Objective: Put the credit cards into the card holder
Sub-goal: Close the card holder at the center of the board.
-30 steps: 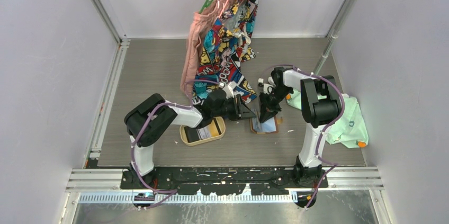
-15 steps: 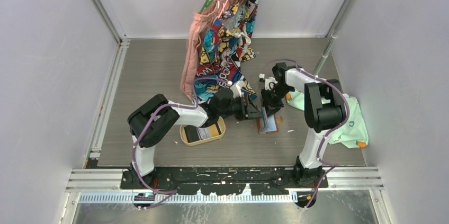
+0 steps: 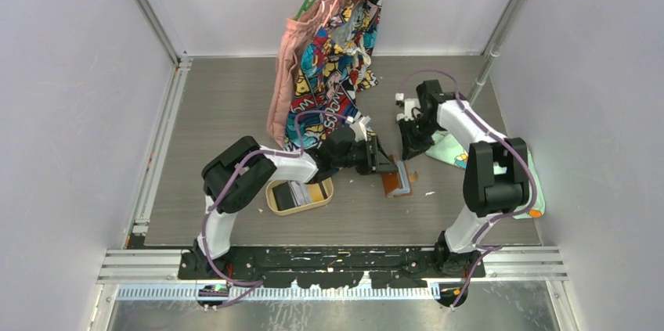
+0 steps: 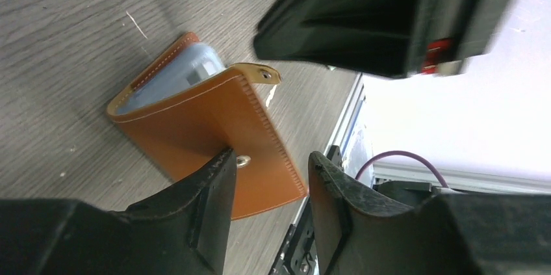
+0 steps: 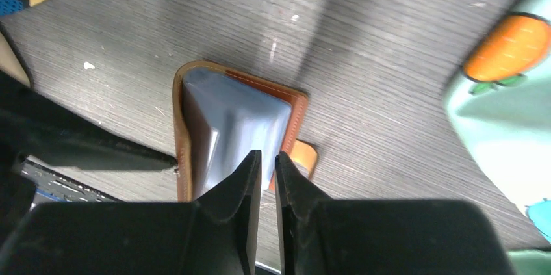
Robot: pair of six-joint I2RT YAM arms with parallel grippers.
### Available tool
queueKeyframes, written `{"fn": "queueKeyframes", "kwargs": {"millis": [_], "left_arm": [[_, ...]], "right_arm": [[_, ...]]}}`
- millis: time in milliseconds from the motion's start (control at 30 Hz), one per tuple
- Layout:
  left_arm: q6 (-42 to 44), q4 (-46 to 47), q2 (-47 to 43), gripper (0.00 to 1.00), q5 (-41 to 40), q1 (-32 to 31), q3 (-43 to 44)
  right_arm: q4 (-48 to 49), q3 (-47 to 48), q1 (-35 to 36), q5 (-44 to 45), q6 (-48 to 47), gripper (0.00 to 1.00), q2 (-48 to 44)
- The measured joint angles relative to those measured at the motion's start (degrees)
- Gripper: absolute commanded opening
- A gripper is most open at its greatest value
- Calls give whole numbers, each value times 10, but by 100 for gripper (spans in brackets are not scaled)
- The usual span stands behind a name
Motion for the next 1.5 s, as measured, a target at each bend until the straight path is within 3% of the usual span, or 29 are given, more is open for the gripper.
{"fn": "queueKeyframes", "kwargs": {"millis": [167,300,467,567,767,933,1133,1500], "left_arm": [[2,-14,29,42,0,-2,23],[3,-37,46,39,0,-3,38],[3,-64,52,35,-2,-2,52],[9,-79,52,35,-4,-3,59],[16,-96,54,36,-4,-3,70],[30,-83,54,44,-4,-2,66],[106,-48,15,55,-18,9,1],[247,72,29,55,71,64,-17]], "right_arm": [[2,-8,-72,-33,-21,21,-78],[11,-34,-129,-126,-68,27,-177],[10,-120,-124,-284,-246,17,-304],[-21,-181,-119,-328,-367,12,-327],[-19,-215,-86,-288,-475,7,-250],[21,-229,-37,-216,-474,7,-220],[45,-229,-31,-153,-461,9,-183],[38,-224,-31,-137,-481,12,-159]]}}
